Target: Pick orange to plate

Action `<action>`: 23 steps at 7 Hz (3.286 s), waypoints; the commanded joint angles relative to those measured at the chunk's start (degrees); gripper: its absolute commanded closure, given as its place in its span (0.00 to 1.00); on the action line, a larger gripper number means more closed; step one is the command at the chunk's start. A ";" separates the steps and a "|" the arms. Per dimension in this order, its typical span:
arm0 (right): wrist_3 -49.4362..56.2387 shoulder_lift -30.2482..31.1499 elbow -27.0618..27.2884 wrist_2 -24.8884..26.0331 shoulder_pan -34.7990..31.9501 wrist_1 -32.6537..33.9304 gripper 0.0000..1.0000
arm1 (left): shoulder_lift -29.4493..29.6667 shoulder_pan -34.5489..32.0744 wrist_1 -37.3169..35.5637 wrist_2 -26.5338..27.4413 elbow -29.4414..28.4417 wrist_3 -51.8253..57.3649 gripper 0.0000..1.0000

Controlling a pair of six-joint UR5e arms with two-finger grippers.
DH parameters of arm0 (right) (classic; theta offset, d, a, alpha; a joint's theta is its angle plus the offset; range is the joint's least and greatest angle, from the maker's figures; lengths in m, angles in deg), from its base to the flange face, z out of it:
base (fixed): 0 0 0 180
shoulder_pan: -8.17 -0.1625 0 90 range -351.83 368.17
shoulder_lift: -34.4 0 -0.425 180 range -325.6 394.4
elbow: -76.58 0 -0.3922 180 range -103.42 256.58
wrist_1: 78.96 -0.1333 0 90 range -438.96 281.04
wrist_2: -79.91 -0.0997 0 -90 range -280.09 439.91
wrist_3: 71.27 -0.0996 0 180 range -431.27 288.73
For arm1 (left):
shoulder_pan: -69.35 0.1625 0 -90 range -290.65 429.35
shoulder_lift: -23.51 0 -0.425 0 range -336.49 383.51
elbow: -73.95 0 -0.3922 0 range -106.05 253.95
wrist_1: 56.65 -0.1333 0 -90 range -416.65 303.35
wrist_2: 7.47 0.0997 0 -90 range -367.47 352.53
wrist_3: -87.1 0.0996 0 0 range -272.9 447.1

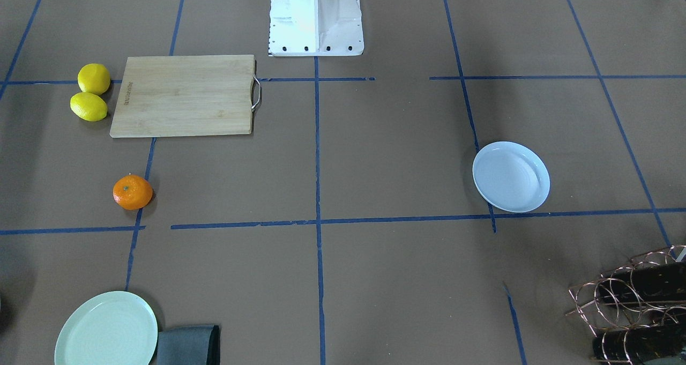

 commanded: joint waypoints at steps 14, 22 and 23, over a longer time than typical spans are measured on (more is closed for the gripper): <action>-11.33 -0.97 0.71 -3.09 5.27 -26.16 0.00 | 1.34 12.49 53.88 1.32 -3.48 -23.80 0.00; -11.07 0.53 0.88 -3.09 5.36 -27.25 0.00 | 6.58 40.78 57.83 31.63 -14.02 -69.26 0.51; -10.99 0.53 0.88 -3.09 5.36 -27.25 0.00 | 8.24 41.30 57.83 32.51 -15.43 -69.35 0.51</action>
